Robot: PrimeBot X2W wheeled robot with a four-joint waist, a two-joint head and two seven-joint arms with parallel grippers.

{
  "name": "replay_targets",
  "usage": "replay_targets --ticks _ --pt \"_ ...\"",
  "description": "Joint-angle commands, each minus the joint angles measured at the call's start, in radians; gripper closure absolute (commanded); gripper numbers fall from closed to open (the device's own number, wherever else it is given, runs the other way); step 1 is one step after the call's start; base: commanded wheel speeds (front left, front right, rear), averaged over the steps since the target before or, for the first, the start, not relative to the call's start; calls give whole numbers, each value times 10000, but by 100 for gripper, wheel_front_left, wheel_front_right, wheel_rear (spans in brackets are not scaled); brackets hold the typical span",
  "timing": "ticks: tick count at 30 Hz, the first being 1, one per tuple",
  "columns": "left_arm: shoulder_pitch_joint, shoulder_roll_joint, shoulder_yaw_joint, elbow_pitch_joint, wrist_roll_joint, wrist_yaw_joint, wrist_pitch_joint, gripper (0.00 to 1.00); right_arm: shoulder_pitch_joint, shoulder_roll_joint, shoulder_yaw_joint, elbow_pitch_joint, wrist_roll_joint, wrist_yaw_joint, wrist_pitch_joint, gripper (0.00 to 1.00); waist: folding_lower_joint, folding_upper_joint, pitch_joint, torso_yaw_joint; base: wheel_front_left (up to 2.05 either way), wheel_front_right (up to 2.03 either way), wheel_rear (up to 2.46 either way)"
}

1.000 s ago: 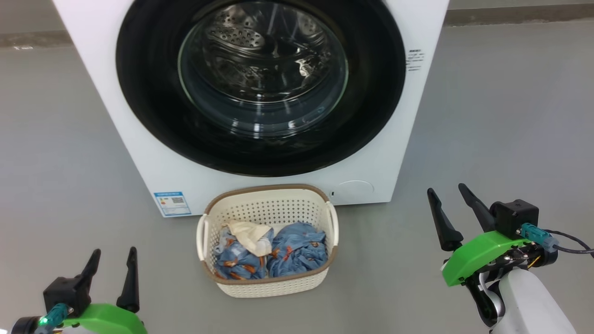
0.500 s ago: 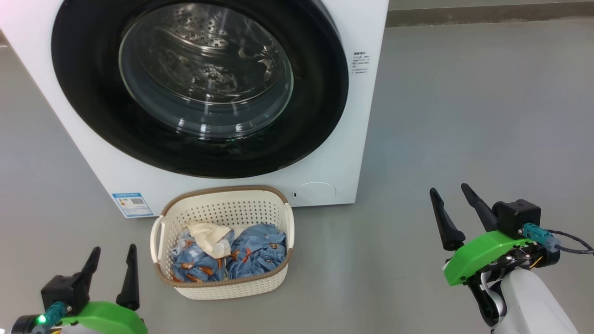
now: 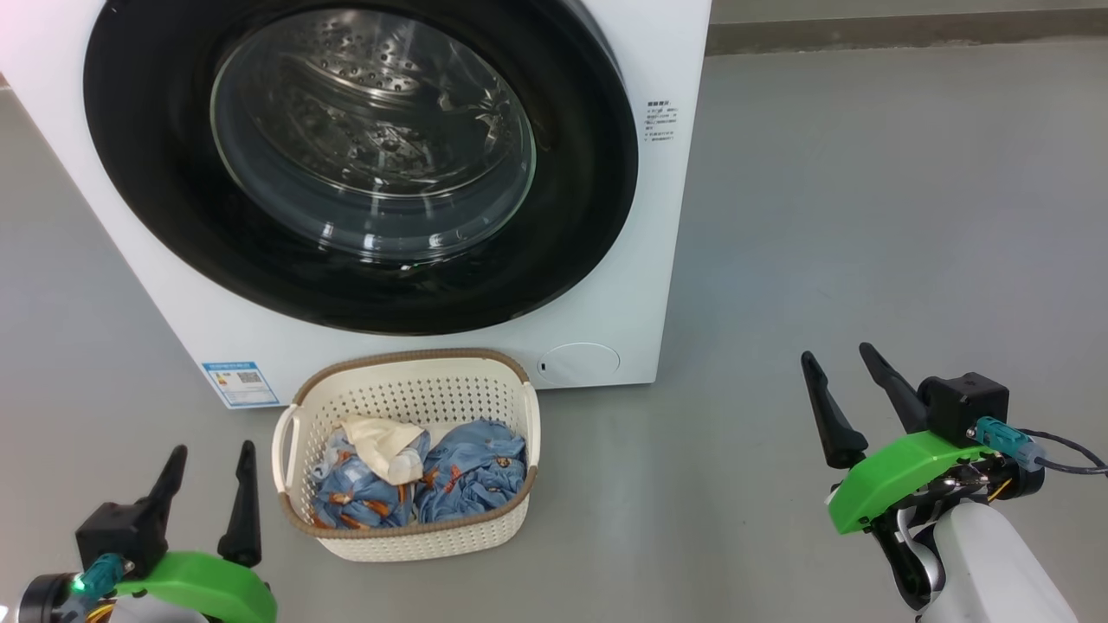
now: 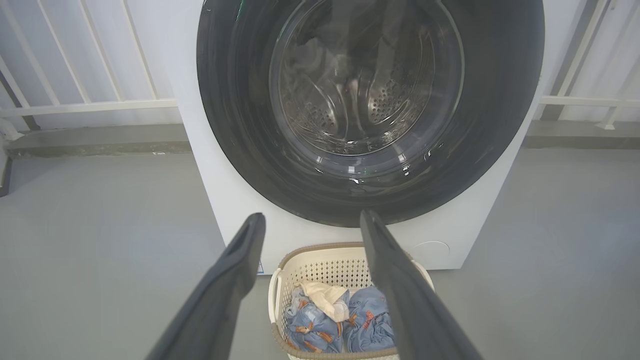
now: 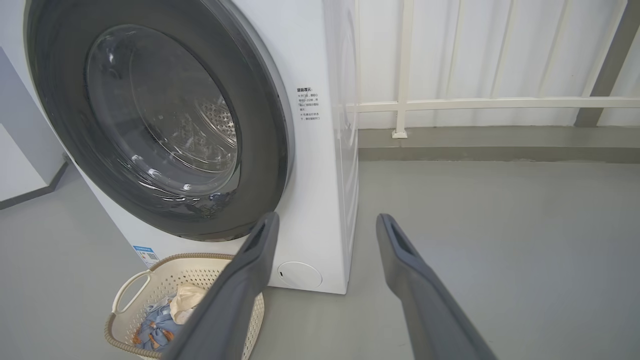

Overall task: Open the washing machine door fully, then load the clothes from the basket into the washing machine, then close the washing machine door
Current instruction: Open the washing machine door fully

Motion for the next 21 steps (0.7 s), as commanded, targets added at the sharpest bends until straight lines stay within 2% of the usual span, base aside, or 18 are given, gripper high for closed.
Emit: replay_targets --ticks 1,21 --pt "-293 259 316 -316 152 33 -134 0 -78 -19 160 -199 -28 16 -108 0 0 -1 -15 0 0 0 0" --pt "17 96 346 -637 281 36 -135 0 -28 15 -91 -356 8 16 -262 0 0 -1 35 98 0 0 0"
